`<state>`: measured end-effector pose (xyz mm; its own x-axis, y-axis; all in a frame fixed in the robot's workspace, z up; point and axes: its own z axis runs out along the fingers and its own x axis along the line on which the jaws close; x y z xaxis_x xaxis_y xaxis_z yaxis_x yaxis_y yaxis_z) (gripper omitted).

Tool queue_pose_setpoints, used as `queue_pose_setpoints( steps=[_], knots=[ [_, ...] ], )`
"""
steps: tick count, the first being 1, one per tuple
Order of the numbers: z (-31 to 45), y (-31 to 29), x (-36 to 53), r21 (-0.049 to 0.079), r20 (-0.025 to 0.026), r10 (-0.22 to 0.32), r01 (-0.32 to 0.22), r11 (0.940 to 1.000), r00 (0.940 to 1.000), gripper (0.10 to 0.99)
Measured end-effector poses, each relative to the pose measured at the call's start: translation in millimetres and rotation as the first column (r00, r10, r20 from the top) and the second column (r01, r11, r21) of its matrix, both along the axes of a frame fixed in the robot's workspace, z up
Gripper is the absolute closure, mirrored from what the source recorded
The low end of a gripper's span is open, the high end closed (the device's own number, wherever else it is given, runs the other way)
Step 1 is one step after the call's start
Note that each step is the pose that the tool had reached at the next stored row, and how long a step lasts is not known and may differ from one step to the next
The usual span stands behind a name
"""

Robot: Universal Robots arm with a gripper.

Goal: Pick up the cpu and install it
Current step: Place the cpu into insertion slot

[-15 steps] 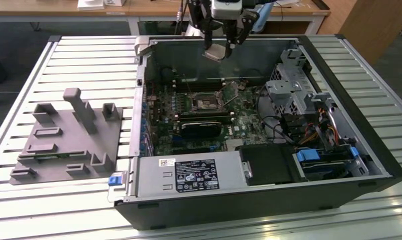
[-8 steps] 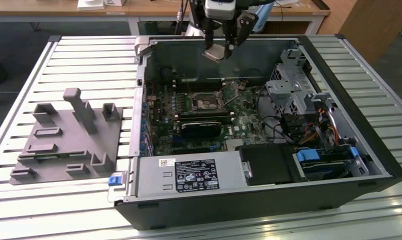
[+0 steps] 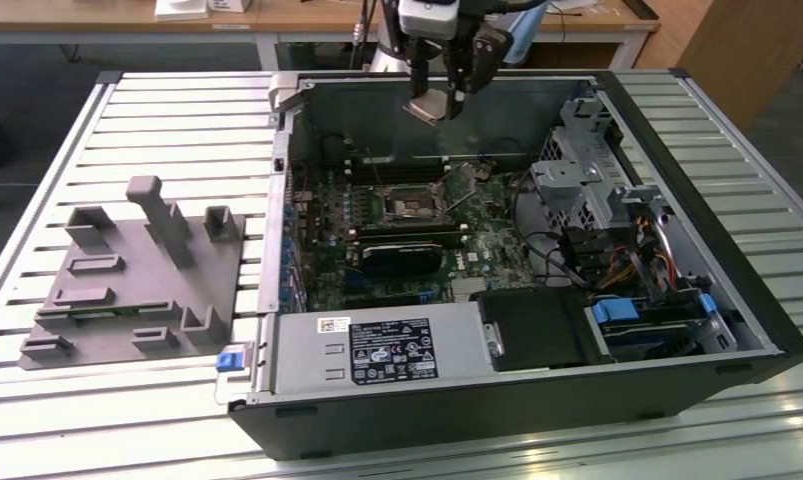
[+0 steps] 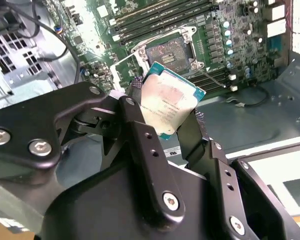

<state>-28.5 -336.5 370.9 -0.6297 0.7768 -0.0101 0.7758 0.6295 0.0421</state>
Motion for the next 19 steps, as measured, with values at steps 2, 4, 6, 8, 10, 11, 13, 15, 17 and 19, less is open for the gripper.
queue_pose_setpoints(
  steps=[2, 4, 6, 8, 10, 11, 13, 15, 17, 19],
  knots=[
    [-0.1, 0.3, 0.0, 0.0, 0.0, -0.021, 0.021, 0.9998, 0.9998, 0.553],
    [-0.2, 0.7, 0.0, 0.0, 0.0, -0.04, 0.04, 0.9992, 0.9992, 0.553],
    [-0.4, 0.8, 0.0, 0.0, 0.0001, -0.06, 0.06, 0.9982, 0.9982, 0.553],
    [-0.5, 0.9, 0.0, 0.0, 0.0, -0.081, 0.081, 0.9967, 0.9967, 0.553],
    [-0.6, 0.9, 0.0, 0.0, 0.0, -0.1, 0.1, 0.995, 0.995, 0.553],
    [-0.6, 0.9, 0.0, 0.0, 0.0001, -0.108, 0.108, 0.9941, 0.9941, 0.553],
    [-0.7, 1.0, 0.0, 0.0, 0.0, -0.126, 0.126, 0.9921, 0.9921, 0.553],
    [-0.8, 1.0, 0.0, 0.0, 0.0, -0.143, 0.143, 0.9897, 0.9897, 0.553],
    [-0.9, 1.0, 0.0, 0.0, 0.0, -0.16, 0.16, 0.9871, 0.9871, 0.553],
    [-1.0, 1.0, 0.0, 0.0, 0.0, -0.177, 0.177, 0.9842, 0.9842, 0.553]
  ],
)
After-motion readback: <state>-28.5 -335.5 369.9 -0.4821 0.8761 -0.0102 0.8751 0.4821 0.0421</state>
